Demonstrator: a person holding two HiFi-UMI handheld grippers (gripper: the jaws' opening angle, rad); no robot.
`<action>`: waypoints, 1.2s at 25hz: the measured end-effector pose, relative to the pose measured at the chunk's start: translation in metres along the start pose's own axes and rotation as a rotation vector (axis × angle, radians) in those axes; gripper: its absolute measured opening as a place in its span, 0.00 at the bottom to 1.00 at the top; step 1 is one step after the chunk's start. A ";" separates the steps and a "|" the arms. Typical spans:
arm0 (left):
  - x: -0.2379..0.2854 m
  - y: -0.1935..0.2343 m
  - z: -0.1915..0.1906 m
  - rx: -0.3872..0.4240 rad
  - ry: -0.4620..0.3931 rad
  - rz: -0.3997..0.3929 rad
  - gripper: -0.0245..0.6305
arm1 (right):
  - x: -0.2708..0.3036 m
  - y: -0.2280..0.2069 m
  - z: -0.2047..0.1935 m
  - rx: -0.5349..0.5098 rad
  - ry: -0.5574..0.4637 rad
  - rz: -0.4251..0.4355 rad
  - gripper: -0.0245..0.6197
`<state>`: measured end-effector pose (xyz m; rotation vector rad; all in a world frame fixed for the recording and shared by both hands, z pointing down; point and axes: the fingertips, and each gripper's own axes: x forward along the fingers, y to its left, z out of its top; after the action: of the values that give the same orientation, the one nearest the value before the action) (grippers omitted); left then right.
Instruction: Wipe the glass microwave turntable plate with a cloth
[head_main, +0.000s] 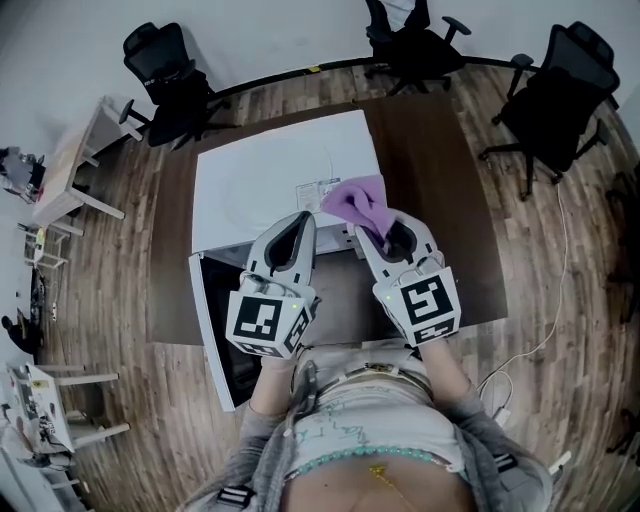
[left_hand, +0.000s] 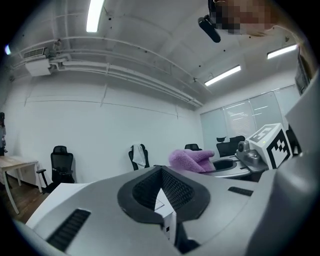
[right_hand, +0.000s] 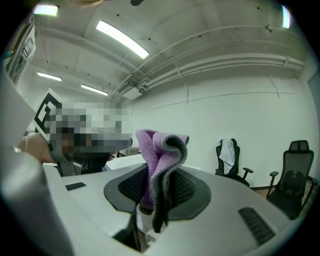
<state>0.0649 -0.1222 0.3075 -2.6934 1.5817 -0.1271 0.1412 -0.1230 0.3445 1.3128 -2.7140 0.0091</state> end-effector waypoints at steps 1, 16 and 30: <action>0.002 -0.001 0.001 0.013 0.003 -0.008 0.05 | 0.001 -0.001 0.000 0.003 0.000 -0.007 0.21; -0.006 0.078 -0.013 0.050 0.028 -0.052 0.05 | 0.042 0.001 -0.010 -0.001 0.054 -0.152 0.21; -0.008 0.192 -0.022 0.090 0.065 -0.048 0.05 | 0.100 0.027 0.000 -0.081 0.147 -0.204 0.21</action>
<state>-0.1078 -0.2077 0.3189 -2.6851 1.4892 -0.2821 0.0590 -0.1845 0.3576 1.4950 -2.4229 -0.0228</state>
